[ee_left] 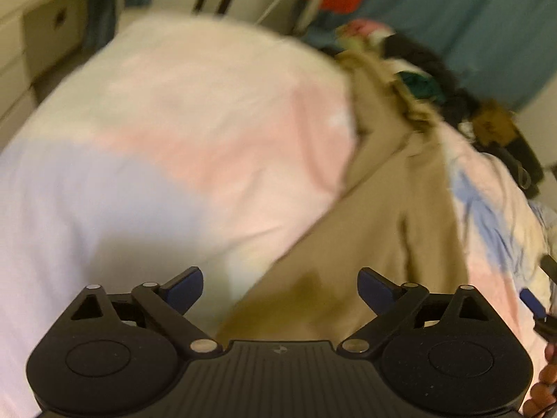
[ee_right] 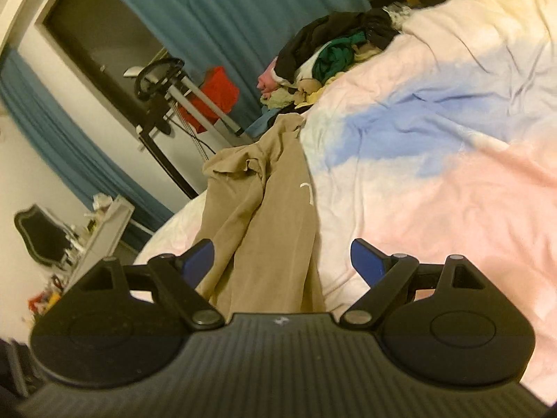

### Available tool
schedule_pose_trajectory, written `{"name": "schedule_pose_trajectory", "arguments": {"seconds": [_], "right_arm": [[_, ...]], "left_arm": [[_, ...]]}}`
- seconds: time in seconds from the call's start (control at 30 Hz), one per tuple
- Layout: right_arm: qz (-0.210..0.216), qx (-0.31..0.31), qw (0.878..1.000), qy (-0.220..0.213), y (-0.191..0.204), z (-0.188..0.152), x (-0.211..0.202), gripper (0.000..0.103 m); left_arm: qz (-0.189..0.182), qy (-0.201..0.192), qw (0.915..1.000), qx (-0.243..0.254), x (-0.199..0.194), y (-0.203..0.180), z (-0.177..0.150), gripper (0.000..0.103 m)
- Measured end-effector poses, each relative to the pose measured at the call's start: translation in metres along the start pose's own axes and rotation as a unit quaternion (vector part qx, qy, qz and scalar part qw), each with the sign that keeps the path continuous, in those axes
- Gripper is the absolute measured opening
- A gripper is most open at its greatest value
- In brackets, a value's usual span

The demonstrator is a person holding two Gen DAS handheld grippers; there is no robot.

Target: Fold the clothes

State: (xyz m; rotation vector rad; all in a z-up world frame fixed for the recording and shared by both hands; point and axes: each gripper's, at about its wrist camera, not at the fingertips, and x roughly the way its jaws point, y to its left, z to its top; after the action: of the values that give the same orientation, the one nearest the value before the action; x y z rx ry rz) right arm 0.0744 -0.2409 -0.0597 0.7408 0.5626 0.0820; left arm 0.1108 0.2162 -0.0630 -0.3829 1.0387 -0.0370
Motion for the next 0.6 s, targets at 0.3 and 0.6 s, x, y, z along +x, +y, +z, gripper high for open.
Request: {"name": "schedule_pose_trajectory", "arguments": {"seconds": [0.3,0.6], "right_arm": [[0.020,0.110,0.994,0.020,-0.034,0.004,0.010,0.088],[0.040,0.201,0.978,0.042,-0.059,-0.004,0.019,0.089]], "left_arm": [[0.014,0.094,0.9952,-0.023,0.015,0.030,0.013,0.062],[0.074,0.134,0.9822,0.109,0.012,-0.005,0.000,0.008]]}}
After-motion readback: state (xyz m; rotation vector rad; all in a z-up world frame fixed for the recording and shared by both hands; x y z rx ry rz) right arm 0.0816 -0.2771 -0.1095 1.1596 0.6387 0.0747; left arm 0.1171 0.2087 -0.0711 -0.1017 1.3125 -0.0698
